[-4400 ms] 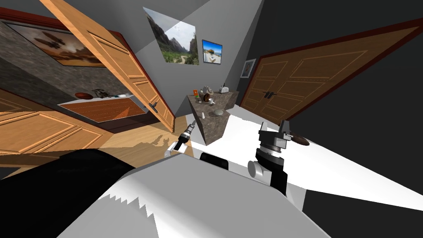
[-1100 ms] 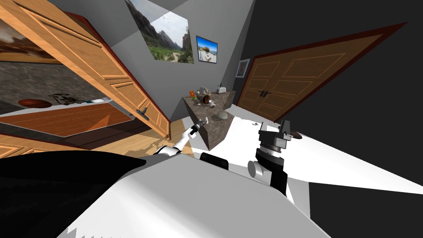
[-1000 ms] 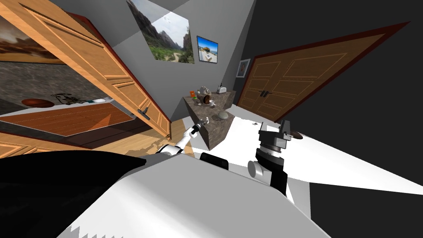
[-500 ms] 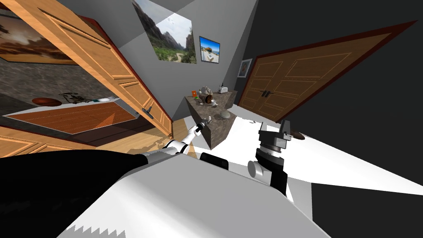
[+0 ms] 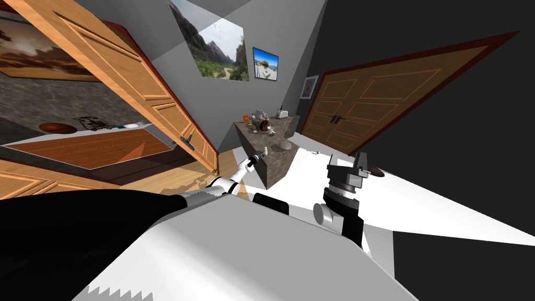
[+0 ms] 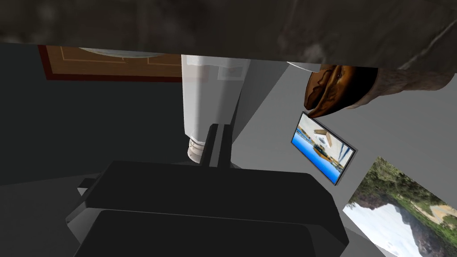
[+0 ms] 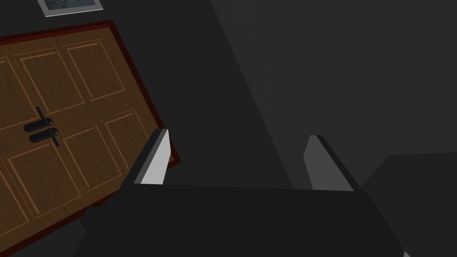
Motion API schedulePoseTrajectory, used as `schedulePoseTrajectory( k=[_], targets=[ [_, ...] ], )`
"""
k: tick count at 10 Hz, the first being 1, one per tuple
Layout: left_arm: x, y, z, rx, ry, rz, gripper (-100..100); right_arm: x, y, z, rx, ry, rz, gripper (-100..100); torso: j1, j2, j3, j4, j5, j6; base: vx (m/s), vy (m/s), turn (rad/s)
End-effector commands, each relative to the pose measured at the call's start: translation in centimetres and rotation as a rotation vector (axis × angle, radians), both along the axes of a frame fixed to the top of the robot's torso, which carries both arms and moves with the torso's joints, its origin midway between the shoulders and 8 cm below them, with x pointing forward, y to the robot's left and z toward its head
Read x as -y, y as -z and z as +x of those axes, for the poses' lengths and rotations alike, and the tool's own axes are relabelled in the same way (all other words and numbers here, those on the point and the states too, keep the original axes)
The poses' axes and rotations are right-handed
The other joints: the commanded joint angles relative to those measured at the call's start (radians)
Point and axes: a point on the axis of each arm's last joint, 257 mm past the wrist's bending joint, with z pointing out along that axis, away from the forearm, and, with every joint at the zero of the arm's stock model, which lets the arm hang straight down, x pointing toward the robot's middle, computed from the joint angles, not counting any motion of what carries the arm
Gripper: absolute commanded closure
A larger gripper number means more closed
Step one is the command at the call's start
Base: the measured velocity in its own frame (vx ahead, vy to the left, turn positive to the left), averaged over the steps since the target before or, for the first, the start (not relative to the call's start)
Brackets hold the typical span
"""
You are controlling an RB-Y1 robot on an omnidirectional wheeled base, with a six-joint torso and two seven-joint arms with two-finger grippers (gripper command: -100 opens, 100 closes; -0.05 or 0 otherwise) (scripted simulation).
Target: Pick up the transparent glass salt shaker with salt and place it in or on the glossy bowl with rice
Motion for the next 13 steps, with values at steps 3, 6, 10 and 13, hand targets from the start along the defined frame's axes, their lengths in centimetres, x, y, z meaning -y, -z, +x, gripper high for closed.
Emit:
schedulePoseTrajectory(
  k=[3,6,10,13],
  targets=[
    [0.7,0.5,-0.5,-0.001,0.009,-0.004,-100,0.0,0.0,0.0,0.0,0.0,0.0,0,0.0,0.0,0.0,0.0,0.0,0.0,-0.024,-0.011,0.079],
    [2.0,1.3,-1.7,0.012,0.029,0.0,-100,0.0,0.0,0.0,0.0,0.0,0.0,0,-0.002,0.012,0.007,0.002,0.0,-0.001,-0.194,-0.037,0.365],
    [1.1,1.5,-1.8,0.014,0.035,0.036,-100,0.0,0.0,0.0,0.0,0.0,0.0,0,0.002,-0.006,-0.003,-0.001,0.0,0.001,0.034,0.033,-0.116],
    [0.7,1.3,-1.3,0.005,0.035,0.051,-100,0.0,0.0,0.0,0.0,0.0,0.0,0,0.001,-0.014,-0.008,-0.003,0.0,0.001,0.206,0.019,-0.285]
  ],
)
